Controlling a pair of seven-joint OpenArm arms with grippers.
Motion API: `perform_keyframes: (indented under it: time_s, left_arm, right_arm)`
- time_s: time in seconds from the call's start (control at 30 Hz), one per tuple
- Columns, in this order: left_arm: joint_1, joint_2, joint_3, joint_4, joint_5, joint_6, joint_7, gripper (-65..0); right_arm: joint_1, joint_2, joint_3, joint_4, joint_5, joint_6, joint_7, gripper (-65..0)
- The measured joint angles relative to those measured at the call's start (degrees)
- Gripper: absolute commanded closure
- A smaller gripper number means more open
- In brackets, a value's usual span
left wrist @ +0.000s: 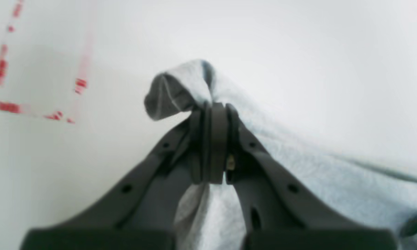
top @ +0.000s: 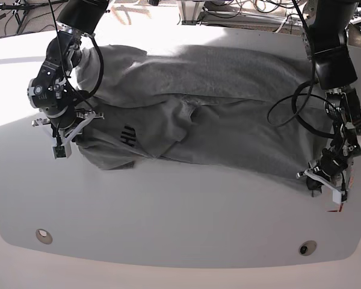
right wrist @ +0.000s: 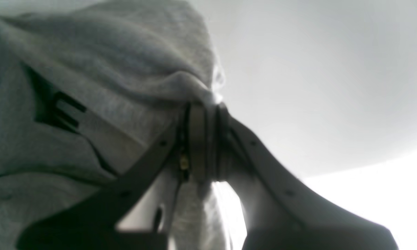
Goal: Fold the T-shirt properly
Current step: 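Lift the shirt high with both grippers, holding it stretched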
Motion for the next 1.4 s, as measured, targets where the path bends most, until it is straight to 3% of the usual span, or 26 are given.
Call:
perform_keyframes:
  time_s: [0.23, 0.5, 0.73, 0.9, 1.23, 1.4]
  left_arm:
    - [1.4, 2.4, -5.2, 11.7, -0.3, -0.7, 6.3, 0.0]
    - [-2.2, 3.1, -10.8, 19.3, -0.3, -0.4, 8.9, 0.0]
    - [-7.8, 5.7, -12.8, 24.4, -0.5, 1.0, 10.4, 0.0]
    - [-13.7, 7.2, -13.2, 25.6, 0.1, 3.7, 12.2, 0.0]
    - [-29.9, 7.8, -12.8, 26.3, 5.4, 3.8, 12.7, 0.0]
    - [-37.7, 8.8, -13.0, 25.1, 7.5, 3.6, 12.2, 0.0]
  right_arm:
    - [4.7, 2.5, -0.2, 0.6, 0.4, 0.1, -1.8, -1.4]
    - [12.2, 7.0, -0.4, 0.4, 0.7, 0.1, -3.6, -1.6]
    - [21.0, 12.6, -6.3, -2.3, 1.0, 0.5, -3.4, -1.6]
    - [28.2, 15.4, -9.2, -6.1, 1.0, 0.4, -3.9, -1.6]
    - [46.3, 20.8, -17.8, -15.2, 1.9, 1.3, -3.1, -1.6]
    - [55.5, 21.6, -21.0, -20.8, 2.0, 2.7, -2.9, -1.6]
